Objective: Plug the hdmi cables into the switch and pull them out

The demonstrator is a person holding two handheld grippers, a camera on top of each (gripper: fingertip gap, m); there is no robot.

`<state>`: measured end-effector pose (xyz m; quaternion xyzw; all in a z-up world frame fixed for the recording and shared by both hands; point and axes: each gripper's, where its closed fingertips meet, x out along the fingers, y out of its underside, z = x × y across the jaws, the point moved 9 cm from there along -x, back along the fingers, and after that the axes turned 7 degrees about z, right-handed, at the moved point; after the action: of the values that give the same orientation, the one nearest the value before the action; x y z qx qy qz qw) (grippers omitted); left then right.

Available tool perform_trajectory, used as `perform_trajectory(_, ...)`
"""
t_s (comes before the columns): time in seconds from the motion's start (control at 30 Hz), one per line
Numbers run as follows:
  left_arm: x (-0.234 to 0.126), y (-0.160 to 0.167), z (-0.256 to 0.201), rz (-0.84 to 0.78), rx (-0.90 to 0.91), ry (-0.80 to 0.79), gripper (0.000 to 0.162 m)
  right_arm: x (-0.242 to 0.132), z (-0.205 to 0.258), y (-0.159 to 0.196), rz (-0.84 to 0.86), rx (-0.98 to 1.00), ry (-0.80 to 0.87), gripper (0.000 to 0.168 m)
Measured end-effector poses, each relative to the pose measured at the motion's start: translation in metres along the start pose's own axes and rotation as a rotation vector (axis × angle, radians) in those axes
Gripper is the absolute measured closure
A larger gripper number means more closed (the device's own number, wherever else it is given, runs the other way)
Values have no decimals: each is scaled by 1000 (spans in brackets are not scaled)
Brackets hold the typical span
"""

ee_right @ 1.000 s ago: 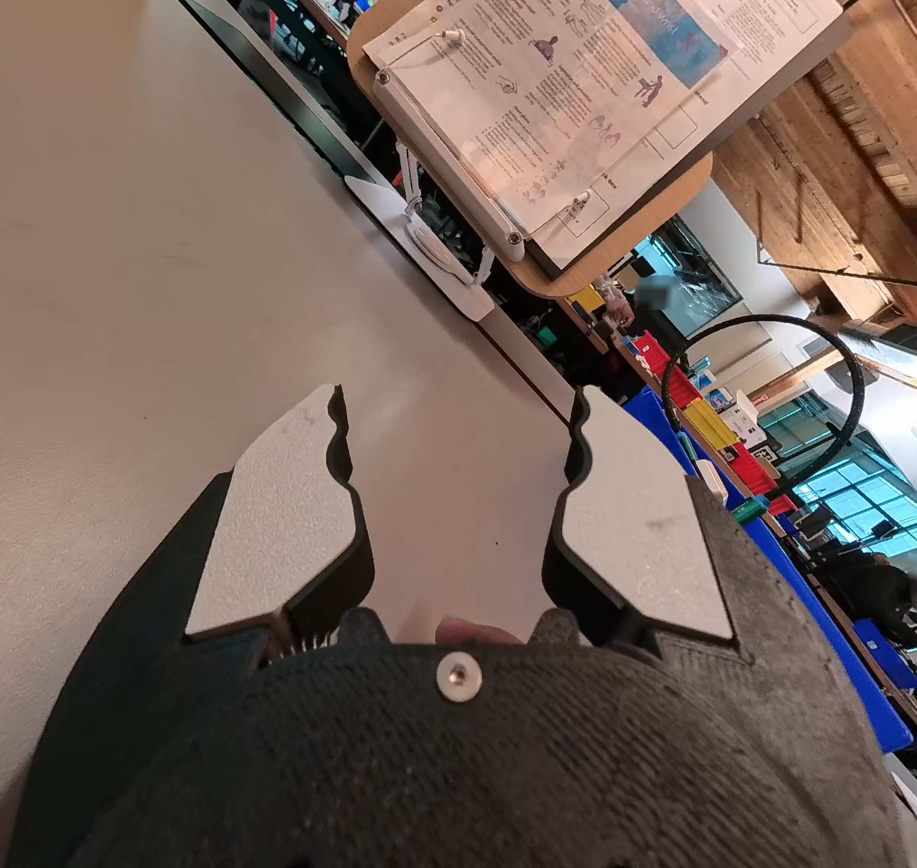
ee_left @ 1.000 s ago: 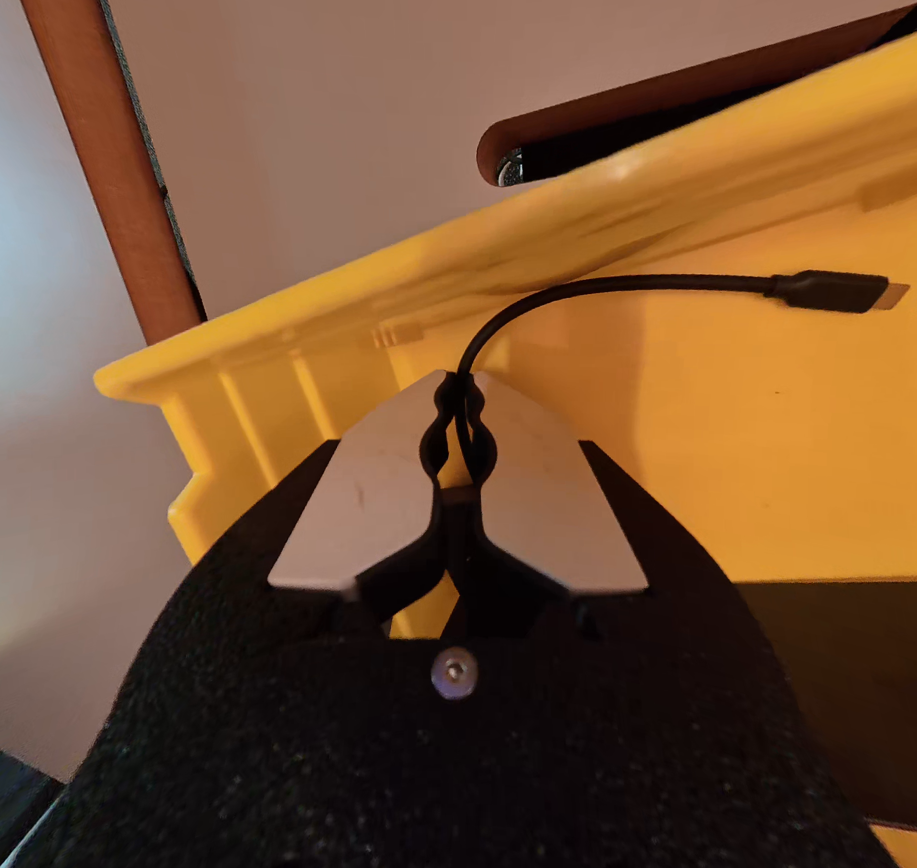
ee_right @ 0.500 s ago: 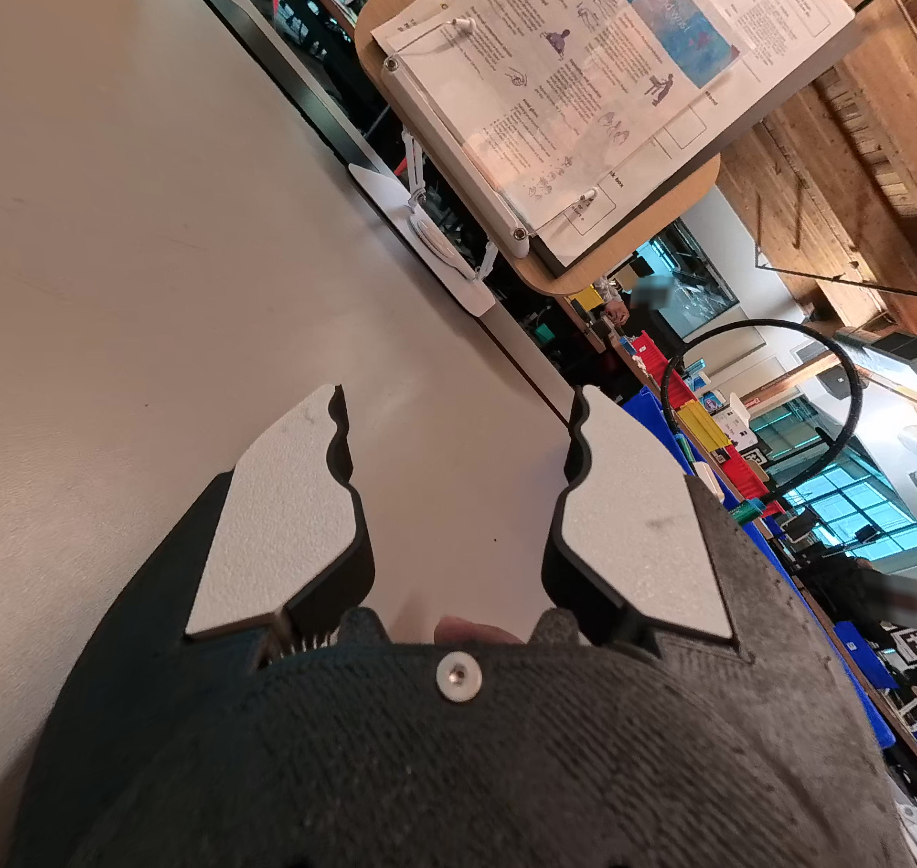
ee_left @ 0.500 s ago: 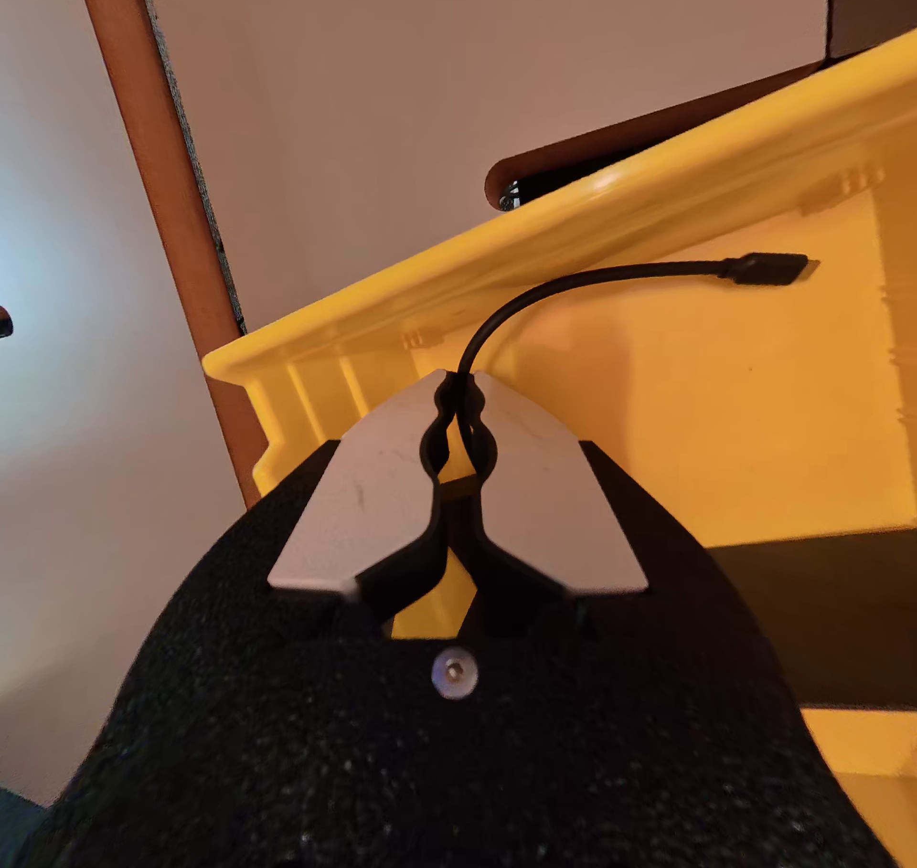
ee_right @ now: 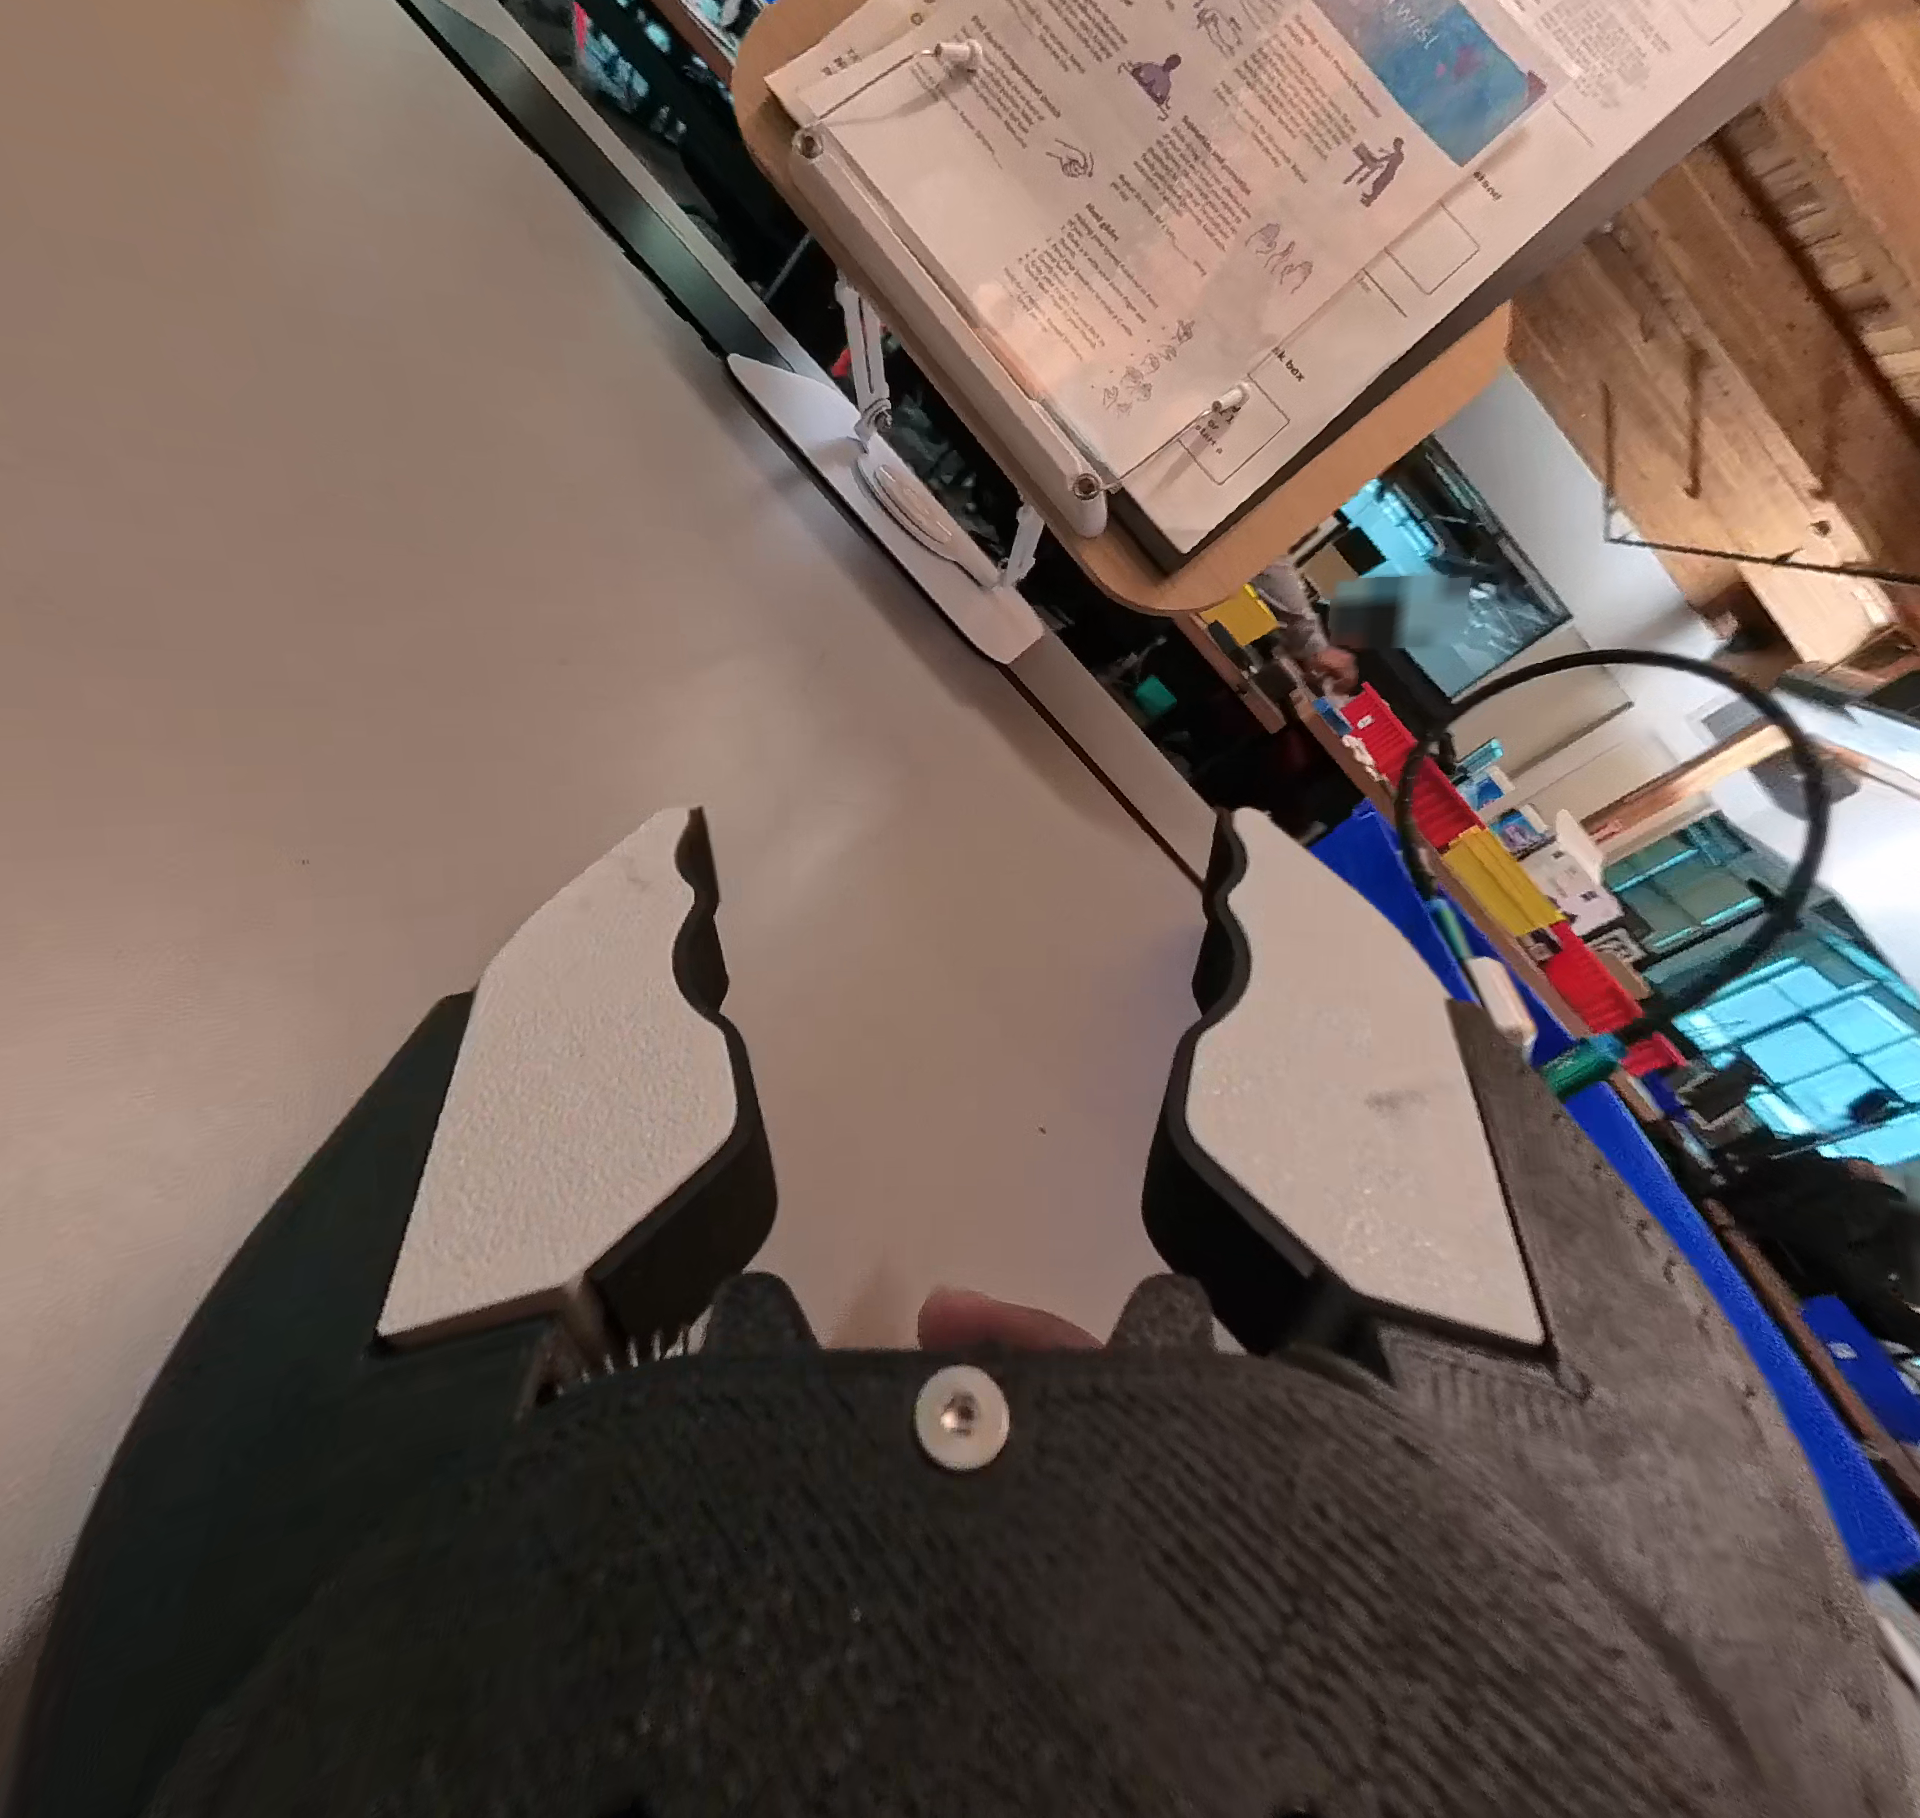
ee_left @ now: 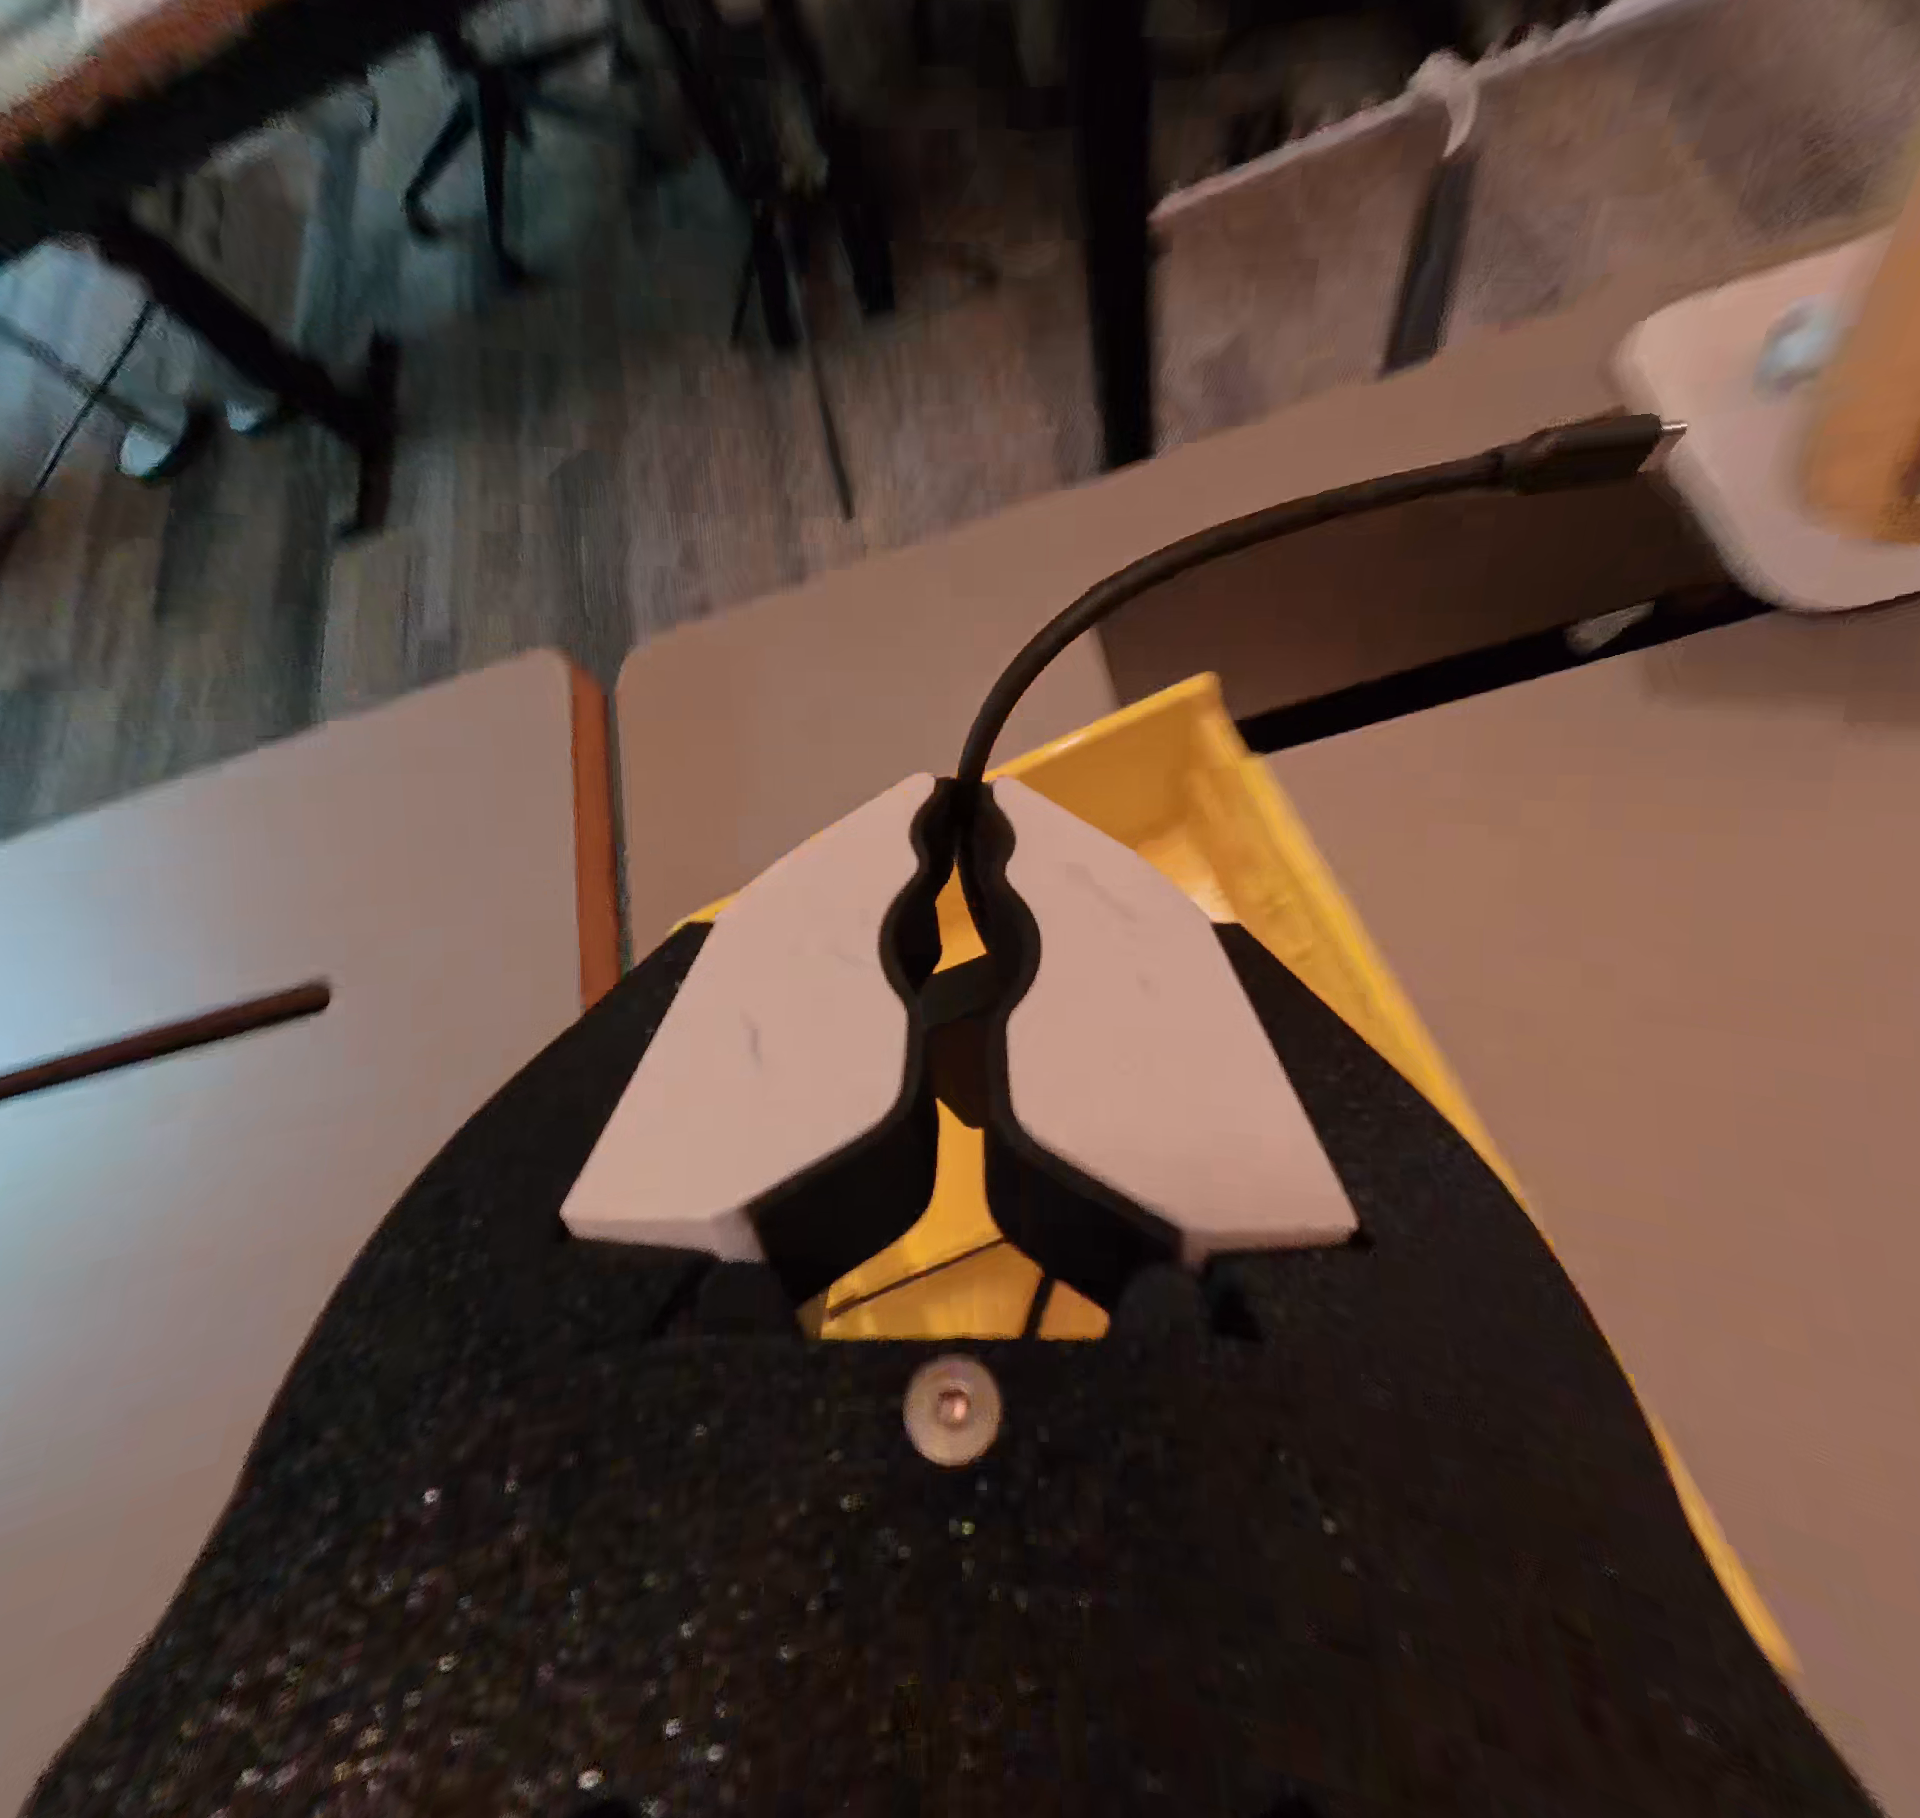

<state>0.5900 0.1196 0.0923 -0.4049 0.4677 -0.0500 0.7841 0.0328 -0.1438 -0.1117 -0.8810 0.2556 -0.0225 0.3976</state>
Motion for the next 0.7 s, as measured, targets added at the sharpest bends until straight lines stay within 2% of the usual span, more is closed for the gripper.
perform_trajectory(0.07,-34,-14,-31,-118,10,118,158,-1,0,-3,-10,40,-66,72)
perform_trajectory(0.17,-78,-25,-95,-264,21,382,159,-8,4,-17,-57,83,-178,69)
perform_trajectory(0.33,-120,-6,-217,-400,-4,747,159,-29,8,-61,-223,170,-228,67)
perform_trajectory(0.43,-134,17,-293,-433,-24,919,159,-48,3,-81,-365,318,-226,74)
perform_trajectory(0.6,-150,37,-396,-432,53,1032,158,-63,-9,-79,-447,418,-163,86)
perform_trajectory(0.7,-154,42,-433,-423,26,1143,158,-67,-21,-70,-475,487,-149,107)
